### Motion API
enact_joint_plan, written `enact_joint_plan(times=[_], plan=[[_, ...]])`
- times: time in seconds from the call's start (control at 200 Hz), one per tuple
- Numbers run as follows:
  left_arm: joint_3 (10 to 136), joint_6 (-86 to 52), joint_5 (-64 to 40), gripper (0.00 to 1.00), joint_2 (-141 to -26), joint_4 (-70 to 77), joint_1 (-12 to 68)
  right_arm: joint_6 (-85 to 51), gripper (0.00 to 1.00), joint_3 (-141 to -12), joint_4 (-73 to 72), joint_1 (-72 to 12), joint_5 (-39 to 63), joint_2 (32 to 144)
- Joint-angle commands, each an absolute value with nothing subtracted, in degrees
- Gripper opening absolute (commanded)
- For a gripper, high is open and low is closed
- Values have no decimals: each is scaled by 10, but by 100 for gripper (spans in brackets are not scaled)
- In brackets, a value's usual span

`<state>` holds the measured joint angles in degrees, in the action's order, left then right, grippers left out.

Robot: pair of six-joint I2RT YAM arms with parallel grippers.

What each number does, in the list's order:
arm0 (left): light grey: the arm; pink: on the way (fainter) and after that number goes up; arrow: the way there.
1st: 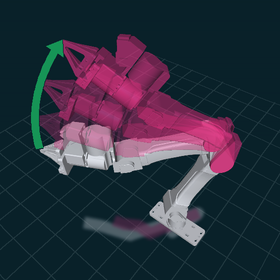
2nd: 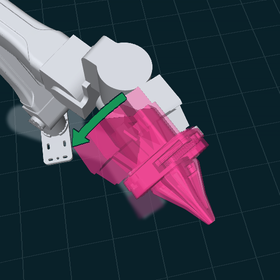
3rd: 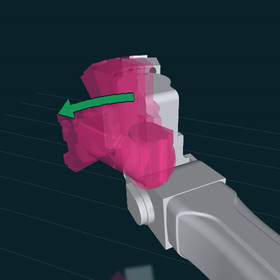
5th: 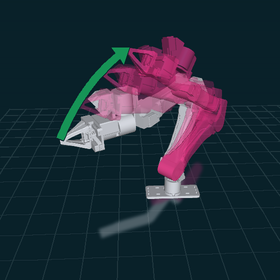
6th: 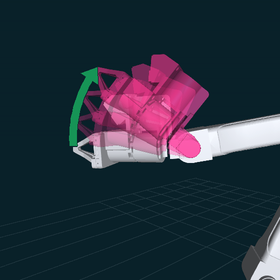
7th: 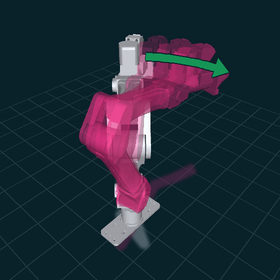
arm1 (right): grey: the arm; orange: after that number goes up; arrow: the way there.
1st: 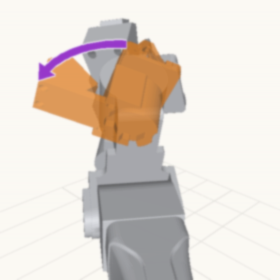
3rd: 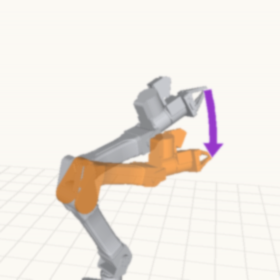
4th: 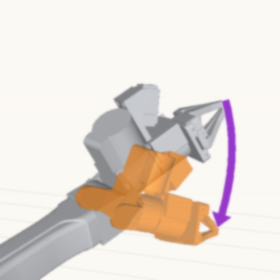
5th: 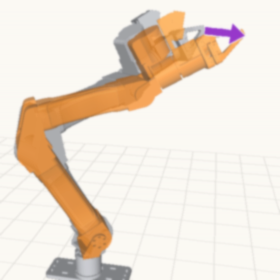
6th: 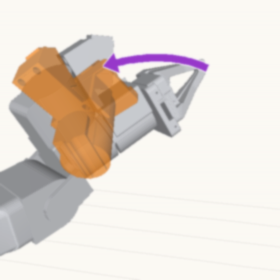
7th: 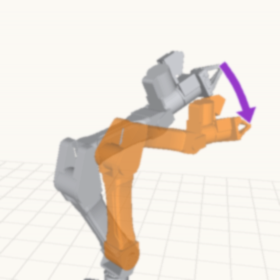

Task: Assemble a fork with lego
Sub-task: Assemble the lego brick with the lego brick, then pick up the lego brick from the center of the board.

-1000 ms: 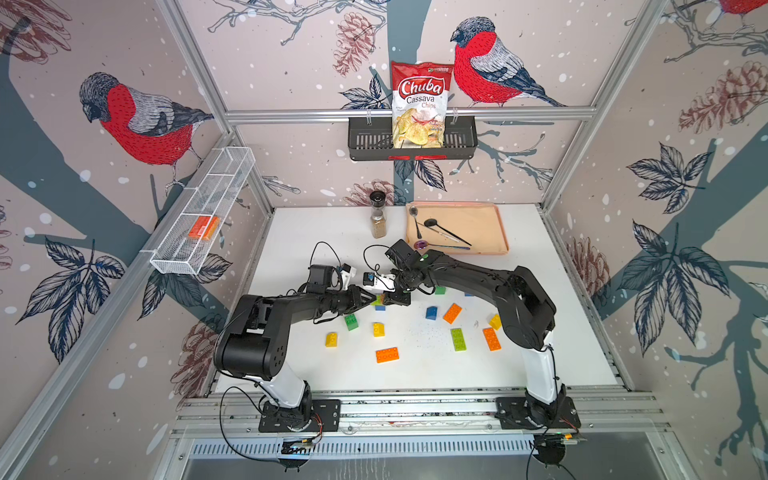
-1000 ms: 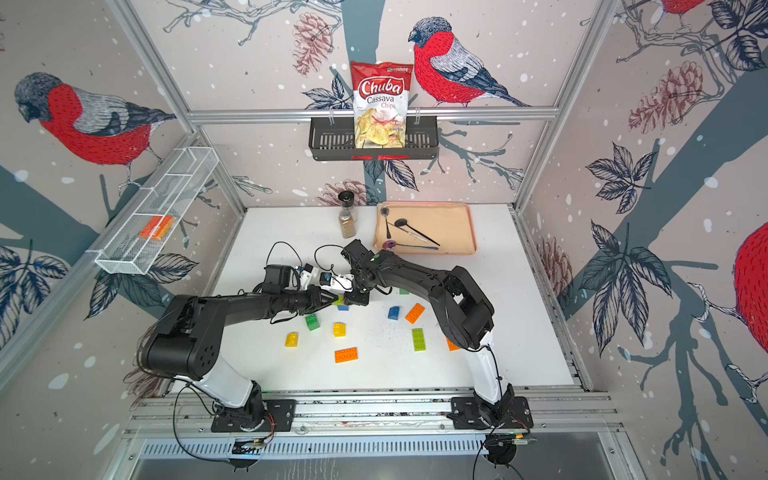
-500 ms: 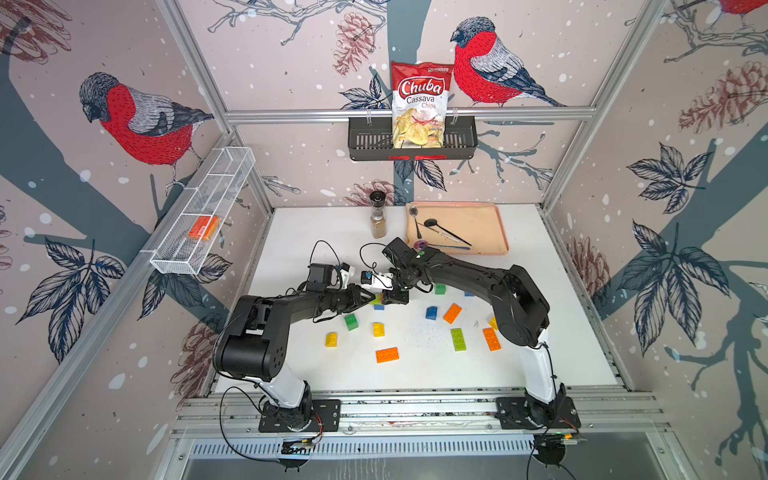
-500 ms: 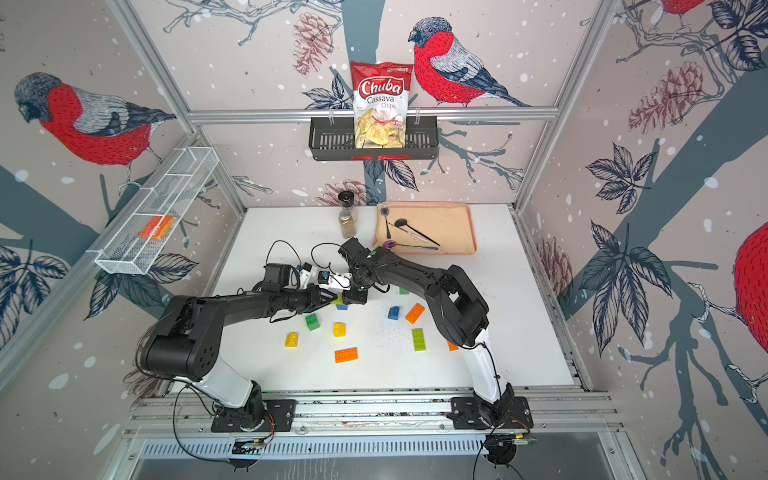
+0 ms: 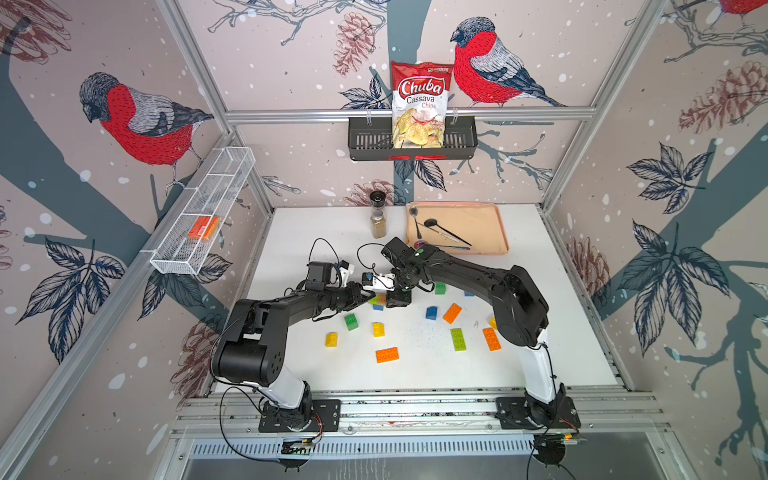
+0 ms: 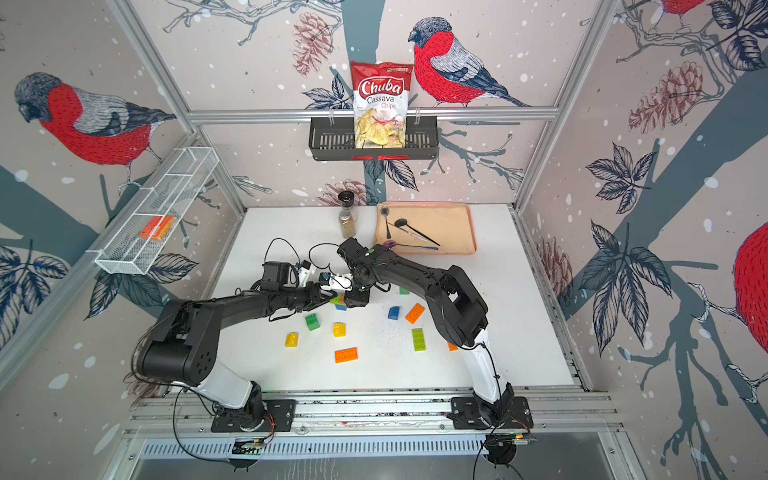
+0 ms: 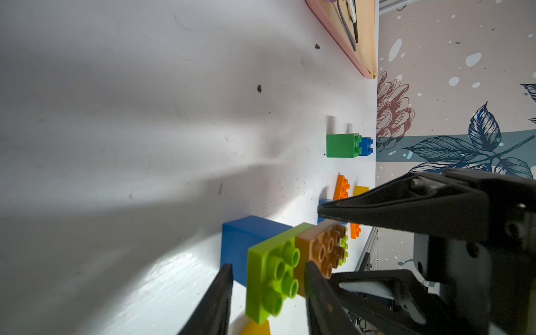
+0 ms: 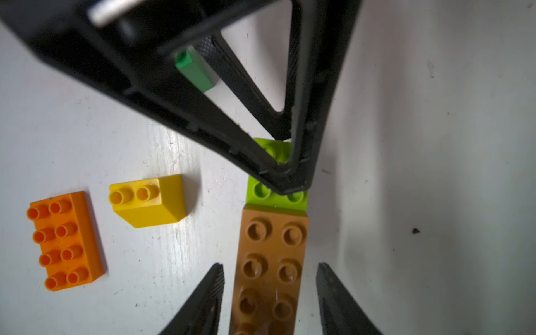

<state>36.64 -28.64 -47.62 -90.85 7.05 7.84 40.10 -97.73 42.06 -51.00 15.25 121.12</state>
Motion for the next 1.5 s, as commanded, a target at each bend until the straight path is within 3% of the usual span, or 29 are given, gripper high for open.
enact_joint_plan(times=[0.0,0.415,0.795,1.496], plan=[[369,-287,-476,44,-900,68,78,386,56,-977,419,-506,159,1195],[367,-263,-436,53,-838,0,44,389,56,-874,328,-518,173,1082],[336,-284,-391,59,-765,-11,28,352,59,-736,286,-599,162,1006],[290,-322,-397,61,-742,57,19,289,60,-676,272,-657,176,1055]])
